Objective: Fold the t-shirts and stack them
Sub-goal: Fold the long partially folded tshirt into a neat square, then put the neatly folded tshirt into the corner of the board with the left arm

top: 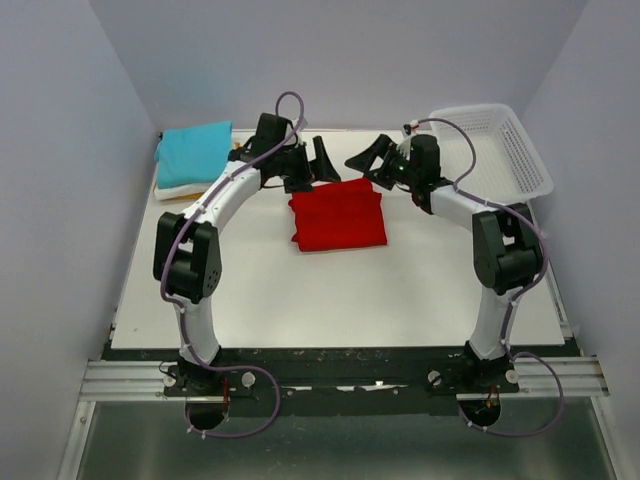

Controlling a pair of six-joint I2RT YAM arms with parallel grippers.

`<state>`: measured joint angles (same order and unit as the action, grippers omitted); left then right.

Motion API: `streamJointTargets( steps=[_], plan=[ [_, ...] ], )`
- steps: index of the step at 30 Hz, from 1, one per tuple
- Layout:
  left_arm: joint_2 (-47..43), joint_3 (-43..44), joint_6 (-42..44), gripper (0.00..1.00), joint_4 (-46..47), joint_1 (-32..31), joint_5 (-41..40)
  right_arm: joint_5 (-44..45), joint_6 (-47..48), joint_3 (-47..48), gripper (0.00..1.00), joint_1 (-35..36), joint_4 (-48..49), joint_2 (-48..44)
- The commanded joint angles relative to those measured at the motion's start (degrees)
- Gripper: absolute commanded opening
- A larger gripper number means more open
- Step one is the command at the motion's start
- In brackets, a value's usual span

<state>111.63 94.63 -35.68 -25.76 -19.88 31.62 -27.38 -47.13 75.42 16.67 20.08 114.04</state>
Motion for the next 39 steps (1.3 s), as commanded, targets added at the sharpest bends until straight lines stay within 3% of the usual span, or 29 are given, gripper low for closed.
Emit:
streamJointTargets(
  steps=[1, 5, 8, 15, 19, 24, 29, 34, 39],
  plan=[
    [4.79, -7.57, -1.86, 0.99, 2.78, -0.15, 2.83, 1.79, -4.24, 1.63, 1.00, 1.23, 2.53, 6.45],
    [4.92, -13.94, -1.65, 0.99, 1.09, -0.41, -2.45, 12.33, -4.65, 0.78, 1.00, 1.26, -0.69, 8.55],
    [1.40, -21.23, -2.28, 0.98, 4.35, -0.83, -1.68, 16.69, -4.40, -3.50, 1.00, 1.26, -0.56, 7.64],
    [-5.83, -34.14, -3.36, 0.98, 7.16, -4.50, -2.24, 12.76, -4.55, -16.91, 1.00, 1.34, 2.08, 0.00],
    [-14.63, -42.19, -5.12, 0.99, 10.11, -8.72, -4.63, 11.10, -1.28, -24.98, 1.00, 2.64, 0.58, -8.55],
    [-24.37, -37.90, -2.61, 0.99, 3.95, -10.73, -11.16, 14.29, 4.56, -24.50, 1.00, 2.65, -6.00, -17.63],
    [-31.02, -37.18, -2.10, 0.99, 2.13, -10.68, -18.69, 27.77, 4.13, -27.20, 1.00, 2.67, -7.61, -29.13],
    [-25.49, -37.68, -3.72, 0.98, 0.59, -5.60, -17.60, 43.59, -0.98, -36.05, 1.00, 2.65, -8.34, -42.04],
    [-19.53, -38.64, -5.12, 0.93, 4.80, -5.17, -13.90, 46.63, -1.21, -42.72, 1.00, 2.58, -9.15, -51.63]
  ],
)
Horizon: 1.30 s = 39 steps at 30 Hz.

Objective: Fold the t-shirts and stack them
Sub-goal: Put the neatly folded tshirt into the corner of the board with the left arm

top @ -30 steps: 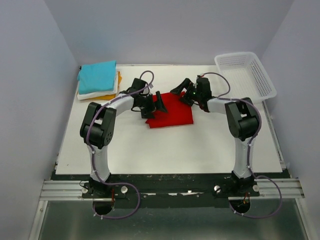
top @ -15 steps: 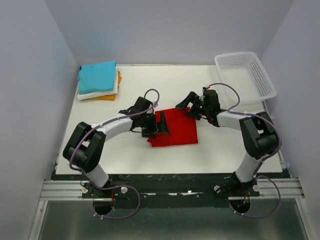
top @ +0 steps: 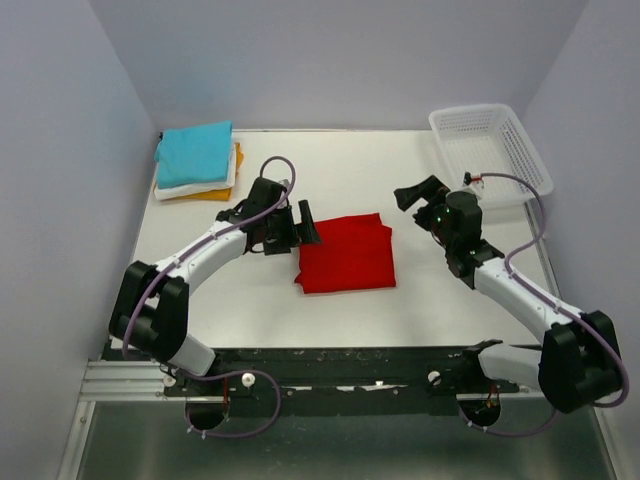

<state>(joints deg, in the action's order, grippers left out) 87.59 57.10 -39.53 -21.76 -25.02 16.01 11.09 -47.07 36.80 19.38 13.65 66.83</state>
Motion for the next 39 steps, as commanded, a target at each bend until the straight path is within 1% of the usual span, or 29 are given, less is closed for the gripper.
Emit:
streamJointTargets(
  steps=[1, 5, 8, 9, 11, 12, 13, 14, 15, 16, 17, 18, 19, 20, 23, 24, 27, 28, 29, 31, 32, 34, 35, 37, 39],
  plan=[
    [5.81, -0.50, -1.81, 0.91, 1.17, -0.03, 2.30, 8.06, -1.09, -4.68, 1.00, -0.13, -3.04, -5.67],
    [11.10, 1.70, -2.99, 0.85, 2.15, -1.16, 3.17, 8.60, -0.45, -5.76, 1.00, -0.14, -3.89, -8.06],
    [14.22, 3.70, -4.40, 0.74, 1.73, -3.31, 2.34, 10.00, -0.47, -5.74, 1.00, -0.18, -4.30, -8.48],
    [15.45, 4.55, -5.01, 0.67, 0.41, -4.51, 0.62, 9.90, -0.31, -5.61, 1.00, -0.21, -4.46, -8.55],
    [18.28, 7.09, -5.85, 0.57, -3.43, -6.73, -3.05, 10.13, 0.00, -5.67, 1.00, -0.19, -4.46, -8.65],
    [19.78, 8.67, -6.51, 0.48, -5.31, -7.74, -4.55, 10.45, 0.04, -5.62, 1.00, -0.14, -4.54, -8.74],
    [21.38, 9.67, -7.00, 0.43, -7.05, -8.39, -5.78, 10.81, 0.08, -5.68, 1.00, -0.13, -4.73, -8.73],
    [22.48, 10.78, -7.26, 0.41, -8.00, -9.38, -6.70, 11.06, 0.15, -5.65, 1.00, -0.13, -4.84, -8.71],
    [23.59, 11.71, -7.81, 0.36, -9.66, -10.26, -9.14, 11.39, 0.27, -5.68, 1.00, -0.18, -5.03, -8.72],
    [24.80, 13.25, -8.10, 0.28, -11.39, -11.27, -11.11, 11.77, 0.35, -5.65, 1.00, -0.20, -5.24, -8.65],
    [25.65, 14.71, -7.69, 0.23, -13.18, -11.93, -12.07, 12.09, 0.48, -5.67, 1.00, -0.13, -5.24, -8.70],
    [26.46, 16.30, -7.57, 0.16, -14.14, -12.73, -13.00, 12.44, 0.72, -5.64, 1.00, -0.14, -5.30, -8.56],
    [27.01, 17.66, -7.49, 0.04, -15.33, -13.22, -14.53, 12.69, 1.06, -5.64, 1.00, -0.19, -5.28, -8.47],
    [27.55, 19.43, -7.06, 0.00, -16.29, -13.72, -15.48, 13.01, 1.35, -5.63, 1.00, -0.14, -5.28, -8.43],
    [27.67, 26.05, -2.96, 0.00, -21.75, -13.92, -22.43, 13.49, 2.25, -5.54, 1.00, -0.14, -5.56, -8.51],
    [26.96, 28.05, -1.06, 0.00, -23.71, -13.85, -26.79, 13.66, 2.54, -5.43, 1.00, -0.13, -5.74, -8.69],
    [24.61, 34.10, 6.85, 0.00, -26.20, -12.64, -36.99, 14.53, 3.52, -5.74, 1.00, -0.20, -5.93, -9.63],
    [23.88, 35.16, 11.61, 0.00, -24.89, -11.97, -38.83, 15.21, 3.99, -5.78, 1.00, -0.13, -5.98, -9.89],
    [23.03, 35.77, 17.30, 0.00, -22.31, -10.92, -39.70, 15.77, 4.70, -5.87, 1.00, -0.16, -5.99, -10.16],
    [22.69, 37.62, 30.04, 0.00, -17.33, -8.14, -37.17, 16.92, 5.66, -6.13, 1.00, -0.16, -5.93, -10.41],
    [23.05, 39.53, 34.62, 0.00, -16.09, -6.64, -36.98, 17.55, 5.90, -6.28, 1.00, -0.14, -5.59, -10.31],
    [24.34, 44.75, 40.14, 0.00, -16.32, -3.48, -38.19, 18.49, 6.36, -6.31, 1.00, -0.13, -5.30, -9.45],
    [25.05, 47.08, 43.18, 0.00, -16.89, -1.39, -37.17, 18.24, 6.87, -6.02, 1.00, -0.13, -5.43, -8.94],
    [27.01, 52.44, 46.39, 0.00, -18.30, 2.53, -35.77, 18.03, 7.60, -5.53, 1.00, -0.15, -5.67, -8.23],
    [29.47, 58.29, 49.90, 0.00, -19.61, 5.79, -37.22, 18.66, 8.36, -5.25, 1.00, -0.21, -5.76, -7.71]
  ],
)
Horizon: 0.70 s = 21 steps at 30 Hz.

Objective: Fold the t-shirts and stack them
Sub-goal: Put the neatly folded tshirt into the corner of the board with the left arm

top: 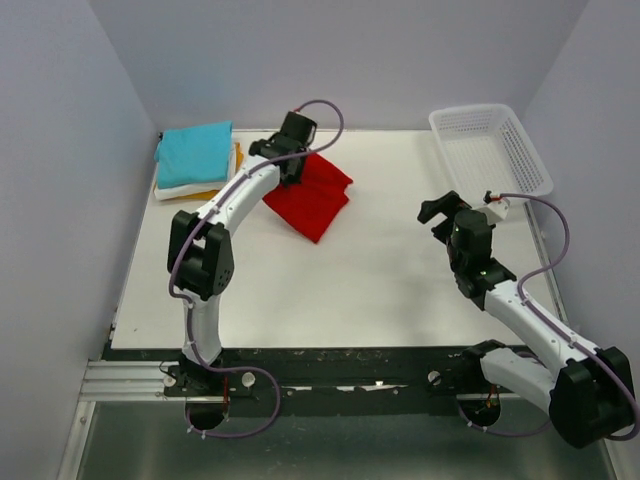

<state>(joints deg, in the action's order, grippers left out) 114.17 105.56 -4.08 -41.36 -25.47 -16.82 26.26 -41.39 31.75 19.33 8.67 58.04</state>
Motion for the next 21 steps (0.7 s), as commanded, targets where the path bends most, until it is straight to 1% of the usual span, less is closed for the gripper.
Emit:
streamJointTargets(
  steps=[1, 4, 7, 11, 14, 18, 21],
  plan=[
    [4.13, 11.64, 17.19, 0.00, 0.16, 7.80, -4.95, 3.96, 2.82, -0.11, 1.00, -0.11, -0.83, 1.22],
    [7.24, 17.70, 24.04, 0.00, -0.04, 11.30, -4.44, 5.25, 3.20, -0.13, 1.00, -0.10, -0.35, 2.02],
    [9.50, 23.55, 26.72, 0.00, -2.03, 14.79, -2.98, 6.13, 3.81, 0.24, 1.00, -0.13, -0.03, 3.52],
    [9.20, 24.78, 28.86, 0.00, -1.34, 18.50, -1.10, 6.79, 4.27, 1.18, 1.00, -0.09, -0.13, 5.93],
    [9.13, 25.96, 28.28, 0.00, -1.49, 20.38, -0.01, 6.72, 4.28, 1.65, 1.00, -0.04, -0.05, 7.54],
    [8.35, 27.71, 24.58, 0.00, -2.80, 21.53, 2.78, 6.37, 3.97, 2.00, 1.00, -0.11, -0.03, 9.21],
    [7.32, 28.33, 20.18, 0.00, -4.85, 22.74, 8.84, 5.93, 3.93, 2.13, 1.00, -0.09, -0.05, 9.85]
  ],
)
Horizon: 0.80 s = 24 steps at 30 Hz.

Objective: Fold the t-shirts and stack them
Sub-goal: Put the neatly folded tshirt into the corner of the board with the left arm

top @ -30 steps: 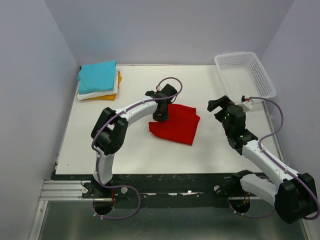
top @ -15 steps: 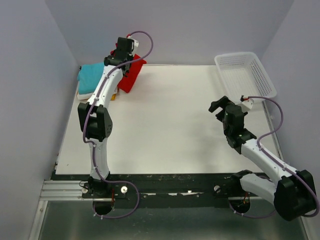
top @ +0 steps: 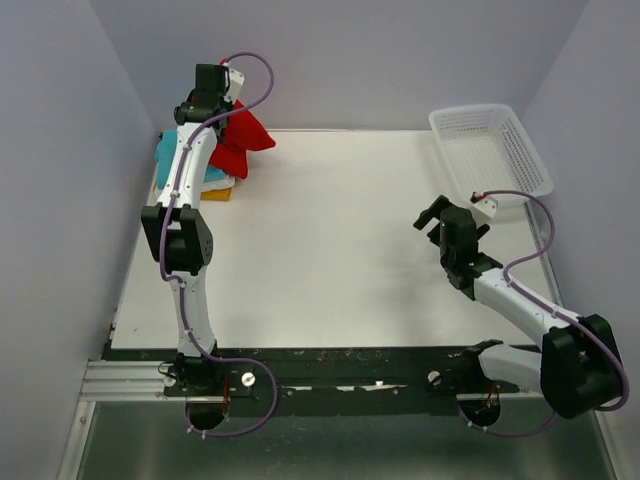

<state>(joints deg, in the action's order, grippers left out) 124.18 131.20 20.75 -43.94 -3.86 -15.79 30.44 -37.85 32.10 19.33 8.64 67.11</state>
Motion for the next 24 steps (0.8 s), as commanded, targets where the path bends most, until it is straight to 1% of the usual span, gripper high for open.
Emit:
streamJointTargets(
  steps=[1, 4, 8, 13, 17, 19, 24],
  plan=[
    [-3.05, 2.90, -5.98, 0.00, -3.06, 1.57, 8.45, 1.85, 0.46, 1.82, 1.00, -0.12, -0.10, 0.85],
    [-3.77, 3.54, -9.26, 0.00, -5.19, 2.95, 10.27, 2.63, 0.53, 1.79, 1.00, -0.04, -0.47, 0.77],
    [-3.77, 7.32, -13.60, 0.00, -8.65, 6.12, 14.95, 2.71, 0.41, 1.78, 1.00, -0.08, -0.46, 0.49],
    [-5.02, 8.33, -14.95, 0.00, -9.50, 7.80, 21.89, 2.72, 0.14, 1.76, 1.00, -0.10, -0.47, 0.88],
    [-4.43, 8.84, -16.29, 0.00, -10.48, 8.49, 23.07, 2.58, 0.05, 2.00, 1.00, -0.15, -0.56, 1.36],
    [-3.51, 10.48, -17.41, 0.00, -11.43, 9.09, 23.13, 2.45, -0.04, 2.08, 1.00, -0.08, -0.65, 1.51],
    [-3.35, 12.01, -20.13, 0.00, -10.62, 12.40, 28.26, 2.79, -0.08, 2.20, 1.00, -0.09, -0.69, 2.13]
  ],
)
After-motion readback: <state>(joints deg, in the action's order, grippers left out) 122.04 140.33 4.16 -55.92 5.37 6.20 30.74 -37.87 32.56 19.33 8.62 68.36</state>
